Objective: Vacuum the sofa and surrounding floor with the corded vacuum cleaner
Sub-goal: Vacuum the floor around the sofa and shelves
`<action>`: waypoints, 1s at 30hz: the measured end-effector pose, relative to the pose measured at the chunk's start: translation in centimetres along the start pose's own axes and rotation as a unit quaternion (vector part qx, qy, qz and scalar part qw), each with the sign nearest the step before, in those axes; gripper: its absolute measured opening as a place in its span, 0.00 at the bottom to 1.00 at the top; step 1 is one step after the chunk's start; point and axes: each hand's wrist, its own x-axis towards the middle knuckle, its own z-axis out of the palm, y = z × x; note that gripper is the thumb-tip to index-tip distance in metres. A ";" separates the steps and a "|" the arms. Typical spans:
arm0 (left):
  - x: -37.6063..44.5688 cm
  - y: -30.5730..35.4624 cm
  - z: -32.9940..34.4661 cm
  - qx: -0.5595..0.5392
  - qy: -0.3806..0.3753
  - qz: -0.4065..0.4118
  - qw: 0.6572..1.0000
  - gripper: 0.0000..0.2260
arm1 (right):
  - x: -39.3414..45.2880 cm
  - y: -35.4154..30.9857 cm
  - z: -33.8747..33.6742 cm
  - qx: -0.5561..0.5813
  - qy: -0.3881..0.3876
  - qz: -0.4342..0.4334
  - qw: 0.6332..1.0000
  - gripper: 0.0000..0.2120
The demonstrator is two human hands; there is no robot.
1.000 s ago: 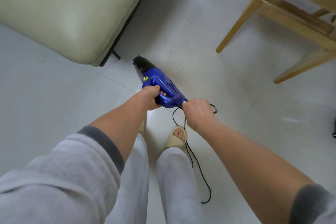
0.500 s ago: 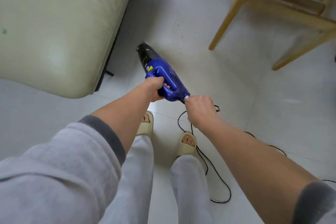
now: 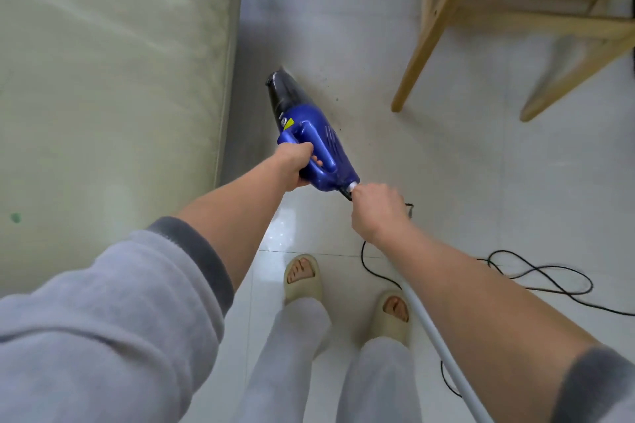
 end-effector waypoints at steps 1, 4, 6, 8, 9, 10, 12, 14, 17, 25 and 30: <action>0.4 0.3 0.0 -0.008 0.003 0.011 1.000 0.06 | 0.4 0.0 -0.1 0.009 -0.001 0.004 1.000 0.14; 1.0 0.7 0.0 -0.053 0.025 0.043 0.997 0.04 | 1.0 0.0 -0.5 0.043 -0.005 0.014 0.999 0.14; 1.0 0.8 0.1 -0.093 0.023 0.067 0.993 0.04 | 1.1 -0.2 -0.8 0.078 -0.012 0.019 0.997 0.13; 1.0 1.0 0.5 -0.148 0.009 0.086 0.985 0.06 | 1.0 -0.6 -1.2 0.118 -0.023 0.030 0.992 0.10; 0.9 1.2 0.7 -0.183 0.001 0.090 0.979 0.07 | 0.9 -0.8 -1.3 0.135 -0.030 0.036 0.990 0.08; 0.8 1.5 1.0 -0.204 -0.009 0.093 0.974 0.08 | 0.8 -0.9 -1.5 0.152 -0.038 0.040 0.987 0.06; 0.7 1.7 1.3 -0.211 -0.020 0.094 0.973 0.09 | 0.6 -1.1 -1.4 0.172 -0.047 0.045 0.983 0.01; 0.9 1.8 1.5 -0.202 -0.018 0.085 0.976 0.09 | 0.4 -1.3 -1.4 0.184 -0.043 0.046 0.981 0.03; 1.3 2.1 1.5 -0.198 -0.008 0.069 0.978 0.08 | 0.0 -1.6 -1.6 0.184 -0.027 0.051 0.981 0.04; 0.5 2.2 3.5 -0.189 0.003 0.066 0.980 0.07 | -0.8 0.2 -1.8 0.182 -0.016 0.056 0.982 0.06; -0.1 1.4 6.0 -0.191 -0.009 0.068 0.979 0.05 | -1.6 2.4 -1.1 0.169 0.000 0.069 0.983 0.07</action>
